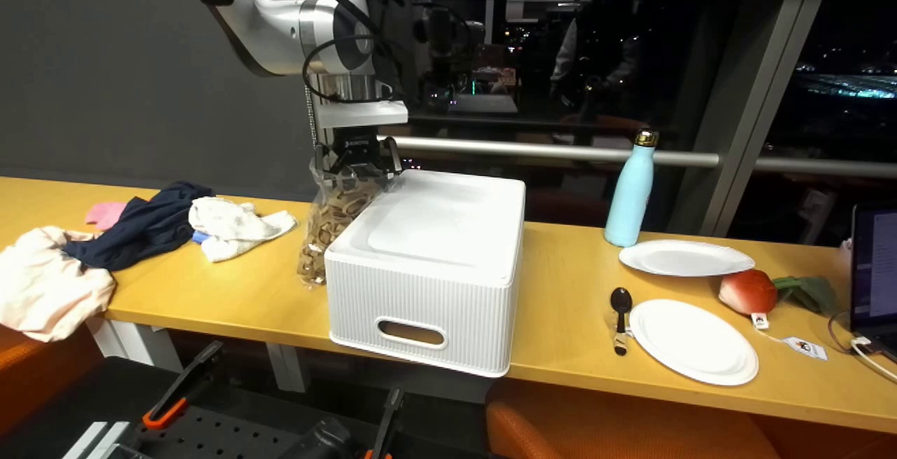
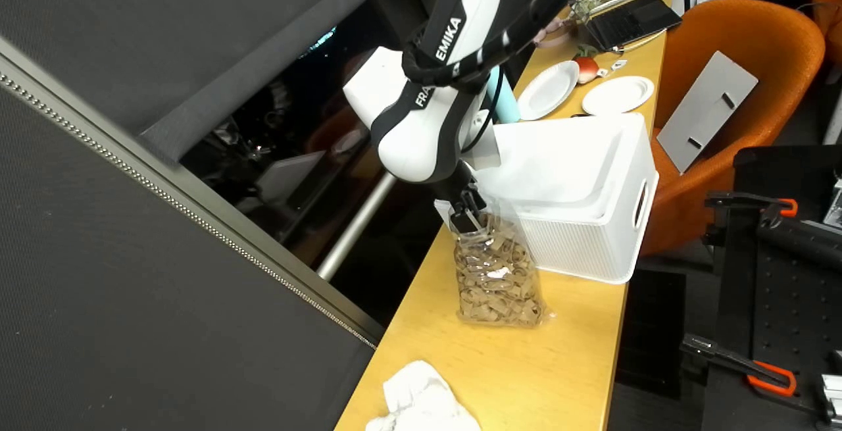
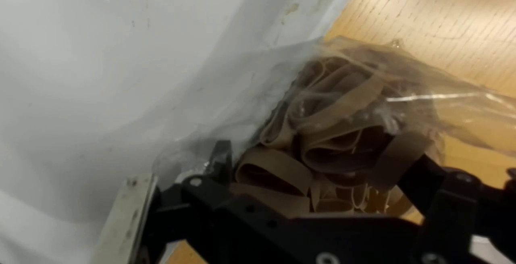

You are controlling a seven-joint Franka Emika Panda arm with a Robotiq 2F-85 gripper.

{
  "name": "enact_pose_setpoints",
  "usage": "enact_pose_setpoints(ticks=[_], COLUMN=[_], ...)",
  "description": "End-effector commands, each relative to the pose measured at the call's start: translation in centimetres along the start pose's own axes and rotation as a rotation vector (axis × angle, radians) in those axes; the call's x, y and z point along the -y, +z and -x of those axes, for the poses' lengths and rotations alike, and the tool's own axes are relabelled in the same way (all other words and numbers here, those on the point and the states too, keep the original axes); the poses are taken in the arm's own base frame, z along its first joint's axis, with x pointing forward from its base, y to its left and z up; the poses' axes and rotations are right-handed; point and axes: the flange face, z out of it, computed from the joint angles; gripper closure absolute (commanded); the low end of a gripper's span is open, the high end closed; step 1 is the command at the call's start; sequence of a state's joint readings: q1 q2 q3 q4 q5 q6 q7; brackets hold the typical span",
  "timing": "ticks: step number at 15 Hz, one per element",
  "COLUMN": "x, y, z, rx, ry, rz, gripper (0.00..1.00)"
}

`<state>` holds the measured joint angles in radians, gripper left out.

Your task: Put some of the contents of the plastic bag onto the white basket

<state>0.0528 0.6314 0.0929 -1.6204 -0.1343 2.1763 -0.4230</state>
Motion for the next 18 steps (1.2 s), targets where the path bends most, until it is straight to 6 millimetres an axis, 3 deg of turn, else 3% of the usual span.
enact_pose_setpoints(ticks=[1,7,18], x=[-0.5,1.1,1.0], y=[0.1,-0.3,1.1], z=[-0.8,-1.8,-2.7], rx=[0.019,0.052,0.099], ry=[0.002,-0.034,-0.037], rz=[0.008,0.029,0.032], gripper=[0.0,0.0,0.0])
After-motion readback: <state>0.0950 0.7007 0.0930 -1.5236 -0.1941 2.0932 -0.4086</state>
